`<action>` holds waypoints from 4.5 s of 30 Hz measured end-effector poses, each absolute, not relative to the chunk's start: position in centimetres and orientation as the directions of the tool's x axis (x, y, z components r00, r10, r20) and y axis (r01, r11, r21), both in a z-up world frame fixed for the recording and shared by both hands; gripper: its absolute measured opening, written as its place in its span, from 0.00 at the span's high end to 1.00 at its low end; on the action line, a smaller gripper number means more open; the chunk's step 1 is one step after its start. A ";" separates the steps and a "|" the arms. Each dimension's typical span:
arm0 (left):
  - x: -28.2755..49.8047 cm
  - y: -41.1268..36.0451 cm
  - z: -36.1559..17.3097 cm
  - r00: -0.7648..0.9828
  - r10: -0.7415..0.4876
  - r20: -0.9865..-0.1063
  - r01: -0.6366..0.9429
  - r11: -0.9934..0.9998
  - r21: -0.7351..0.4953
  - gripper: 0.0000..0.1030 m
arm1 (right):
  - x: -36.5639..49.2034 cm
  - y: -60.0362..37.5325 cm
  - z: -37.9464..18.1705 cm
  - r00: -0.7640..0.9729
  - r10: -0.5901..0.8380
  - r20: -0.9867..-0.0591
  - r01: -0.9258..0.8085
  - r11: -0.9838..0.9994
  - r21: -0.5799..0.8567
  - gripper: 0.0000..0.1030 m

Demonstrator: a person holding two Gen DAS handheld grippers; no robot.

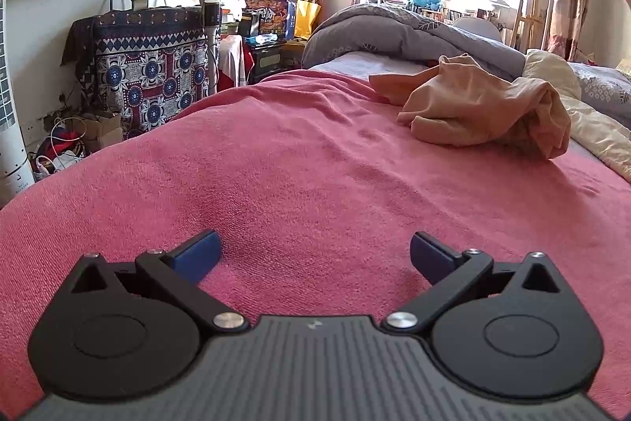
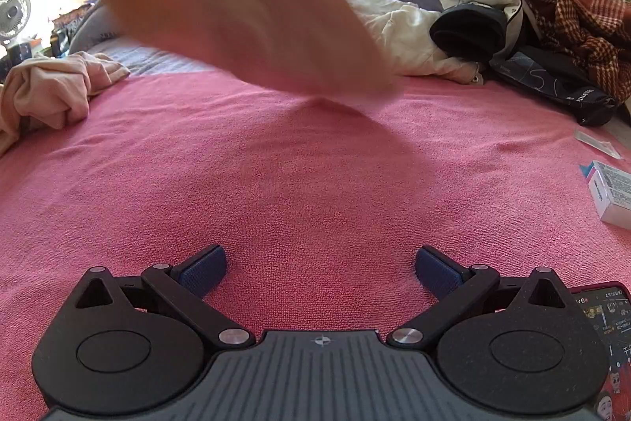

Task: Fold clothes

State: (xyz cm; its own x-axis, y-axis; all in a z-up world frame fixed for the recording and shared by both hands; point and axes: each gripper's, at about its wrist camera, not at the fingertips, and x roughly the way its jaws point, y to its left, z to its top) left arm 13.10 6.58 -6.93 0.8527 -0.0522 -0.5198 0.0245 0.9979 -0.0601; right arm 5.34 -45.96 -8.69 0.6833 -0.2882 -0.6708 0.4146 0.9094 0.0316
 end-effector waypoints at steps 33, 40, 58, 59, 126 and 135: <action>4.9 2.0 -2.3 0.760 -0.394 -0.516 0.381 0.914 -0.136 0.00 | 5.4 -46.0 -8.4 0.684 -0.289 -0.670 0.415 0.909 0.031 0.00; 1.6 -6.7 -3.7 0.716 -0.425 -0.554 0.544 0.837 0.060 0.00 | 5.4 -46.1 -8.2 0.683 -0.289 -0.671 0.415 0.909 0.031 0.00; 3.2 -3.2 -1.9 0.685 -0.432 -0.586 0.290 0.900 -0.325 0.88 | 5.6 -45.5 -7.5 0.634 -0.263 -0.727 0.436 0.898 0.055 0.07; 3.5 -2.9 -1.5 0.694 -0.438 -0.571 0.283 0.895 -0.344 0.88 | 5.1 -44.9 -6.9 0.646 -0.235 -0.726 0.413 0.908 0.073 0.14; -8.2 -9.2 -1.4 0.745 -0.442 -0.500 0.582 0.796 0.163 0.19 | -9.7 -28.5 -1.1 0.887 -0.275 -0.370 0.174 0.943 -0.284 0.95; -8.9 -11.2 -2.7 0.783 -0.403 -0.473 0.561 0.786 0.259 0.17 | -9.2 -29.5 0.9 0.897 -0.252 -0.363 0.199 0.964 -0.179 0.95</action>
